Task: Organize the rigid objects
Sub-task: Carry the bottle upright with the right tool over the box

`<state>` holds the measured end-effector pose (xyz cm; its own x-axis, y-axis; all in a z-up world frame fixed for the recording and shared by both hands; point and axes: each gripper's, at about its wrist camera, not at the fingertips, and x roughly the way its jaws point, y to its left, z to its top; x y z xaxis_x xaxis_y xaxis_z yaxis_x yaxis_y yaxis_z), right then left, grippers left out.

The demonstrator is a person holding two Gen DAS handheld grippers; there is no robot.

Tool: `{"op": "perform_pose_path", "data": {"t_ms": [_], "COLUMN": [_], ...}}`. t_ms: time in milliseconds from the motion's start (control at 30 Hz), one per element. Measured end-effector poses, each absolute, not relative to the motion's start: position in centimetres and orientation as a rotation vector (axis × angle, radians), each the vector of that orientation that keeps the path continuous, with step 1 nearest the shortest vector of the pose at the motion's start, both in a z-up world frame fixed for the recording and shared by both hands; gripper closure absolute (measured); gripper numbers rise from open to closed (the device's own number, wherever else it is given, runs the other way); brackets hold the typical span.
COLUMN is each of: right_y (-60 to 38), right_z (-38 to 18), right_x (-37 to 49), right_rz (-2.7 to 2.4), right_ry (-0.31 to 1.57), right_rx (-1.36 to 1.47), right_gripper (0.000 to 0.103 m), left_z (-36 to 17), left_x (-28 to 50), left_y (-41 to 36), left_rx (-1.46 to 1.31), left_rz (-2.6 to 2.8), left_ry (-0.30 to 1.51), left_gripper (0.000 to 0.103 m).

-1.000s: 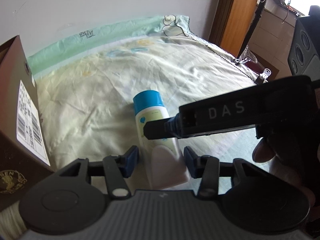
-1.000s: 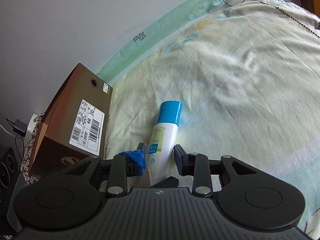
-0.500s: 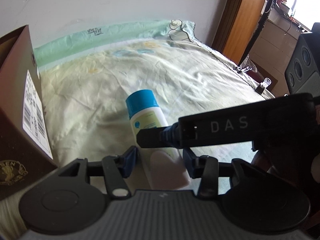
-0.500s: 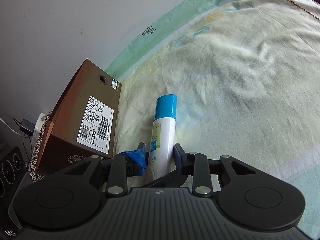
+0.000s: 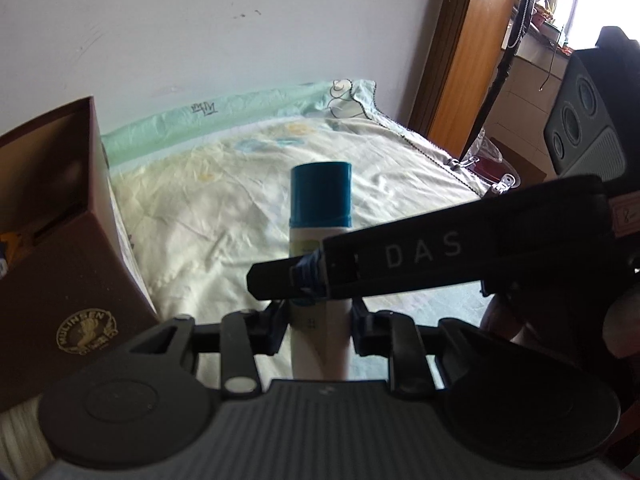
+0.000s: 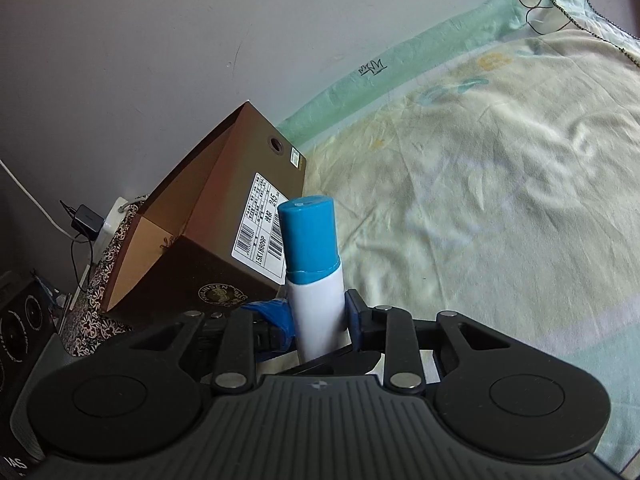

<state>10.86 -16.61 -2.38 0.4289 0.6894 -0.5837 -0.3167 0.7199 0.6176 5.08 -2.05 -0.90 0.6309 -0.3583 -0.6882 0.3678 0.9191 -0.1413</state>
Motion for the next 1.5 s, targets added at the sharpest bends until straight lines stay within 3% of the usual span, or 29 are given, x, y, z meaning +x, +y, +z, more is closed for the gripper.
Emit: {"op": "perform_pose_path", "data": {"t_ms": [600,933,1267,1500], "right_y": [-6.6,1.4,4.2,5.0], "right_z": [7.3,6.0,2.9,2.6], "right_x": [12.5,15.2,17.6,17.7], "right_rz": [0.839,0.829,0.796,0.788], "right_ry": [0.706,0.78,0.954,0.94], "right_rx": [0.199,-0.041,-0.179,-0.239], "right_gripper": [0.093,0.093,0.093,0.093], "left_z": [8.4,4.7,0.4,-0.5], "left_x": [6.4,11.3,13.9,14.4], "left_y": [8.1,13.9,15.2,15.3], "left_rx": [-0.059,-0.192,-0.265,-0.267], "left_rz": [-0.352,-0.35,-0.35,-0.327], "left_ry": [0.622,0.74,0.915,0.942], "left_gripper": [0.08,0.08,0.08,0.078]}}
